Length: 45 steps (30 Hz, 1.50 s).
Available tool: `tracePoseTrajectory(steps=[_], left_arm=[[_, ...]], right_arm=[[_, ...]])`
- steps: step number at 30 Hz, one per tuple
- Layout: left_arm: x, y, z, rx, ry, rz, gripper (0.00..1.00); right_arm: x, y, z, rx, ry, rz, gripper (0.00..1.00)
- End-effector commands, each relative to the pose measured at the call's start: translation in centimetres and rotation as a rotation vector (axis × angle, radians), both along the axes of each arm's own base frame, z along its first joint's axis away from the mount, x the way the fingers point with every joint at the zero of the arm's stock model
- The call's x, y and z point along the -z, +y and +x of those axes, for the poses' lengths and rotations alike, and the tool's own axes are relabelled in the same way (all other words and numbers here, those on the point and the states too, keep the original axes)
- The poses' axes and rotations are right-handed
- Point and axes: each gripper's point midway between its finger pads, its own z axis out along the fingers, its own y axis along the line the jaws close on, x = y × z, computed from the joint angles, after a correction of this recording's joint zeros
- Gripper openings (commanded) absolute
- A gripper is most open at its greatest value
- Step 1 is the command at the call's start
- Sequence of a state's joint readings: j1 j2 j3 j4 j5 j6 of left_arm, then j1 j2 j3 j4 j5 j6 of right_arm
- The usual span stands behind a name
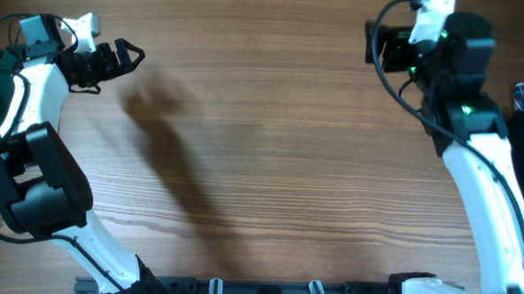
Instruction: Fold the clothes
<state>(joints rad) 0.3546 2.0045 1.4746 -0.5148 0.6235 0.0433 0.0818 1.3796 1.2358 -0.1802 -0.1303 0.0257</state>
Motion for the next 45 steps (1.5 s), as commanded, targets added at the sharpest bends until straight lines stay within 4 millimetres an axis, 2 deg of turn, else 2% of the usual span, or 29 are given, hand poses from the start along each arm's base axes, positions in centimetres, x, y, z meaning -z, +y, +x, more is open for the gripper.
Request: tracePoseTrajectory(steps=[1,4,6,8,11,13,15,19,21,22,28,34,38,45], left_arm=[[-1.4,0.0,0.2,0.002,-0.033,0.001,1.00],[-1.4,0.0,0.2,0.002,-0.033,0.001,1.00],[-1.4,0.0,0.2,0.002,-0.033,0.001,1.00],[-1.4,0.0,0.2,0.002,-0.033,0.001,1.00],[-1.4,0.0,0.2,0.002,-0.033,0.001,1.00],[-1.4,0.0,0.2,0.002,-0.033,0.001,1.00],[-1.4,0.0,0.2,0.002,-0.033,0.001,1.00],[-1.4,0.0,0.2,0.002,-0.033,0.001,1.00],[-1.4,0.0,0.2,0.002,-0.033,0.001,1.00],[-1.4,0.0,0.2,0.002,-0.033,0.001,1.00],[-1.4,0.0,0.2,0.002,-0.033,0.001,1.00],[-1.4,0.0,0.2,0.002,-0.033,0.001,1.00],[-1.4,0.0,0.2,0.002,-0.033,0.001,1.00],[-1.4,0.0,0.2,0.002,-0.033,0.001,1.00]], right_arm=[[-8.5,0.5,-5.2,-0.058,-0.237,-0.005,1.00],[-12.6,0.1,-10.5,-0.072,-0.399,-0.117,1.00],[-13.6,-0.2,-13.6,-0.078,-0.478,-0.210,1.00],[-13.3,-0.4,-16.4,-0.078,-0.526,-0.250,1.00],[-12.0,-0.2,-20.3,-0.103,-0.568,-0.180,1.00],[-10.2,0.1,-22.4,-0.127,-0.590,-0.171,1.00],[-7.4,0.1,-23.6,-0.128,-0.596,-0.131,1.00],[-1.8,0.0,-24.1,-0.122,-0.593,-0.019,1.00],[0.3,0.1,-23.8,-0.121,-0.598,0.013,1.00],[2.7,0.1,-23.5,-0.120,-0.611,0.040,1.00],[7.3,0.1,-22.3,-0.113,-0.616,0.082,1.00],[13.6,0.1,-21.2,-0.103,-0.346,0.072,1.00],[14.3,0.1,-21.0,-0.102,-0.316,0.071,1.00],[14.3,0.1,-21.0,-0.102,-0.315,0.071,1.00]])
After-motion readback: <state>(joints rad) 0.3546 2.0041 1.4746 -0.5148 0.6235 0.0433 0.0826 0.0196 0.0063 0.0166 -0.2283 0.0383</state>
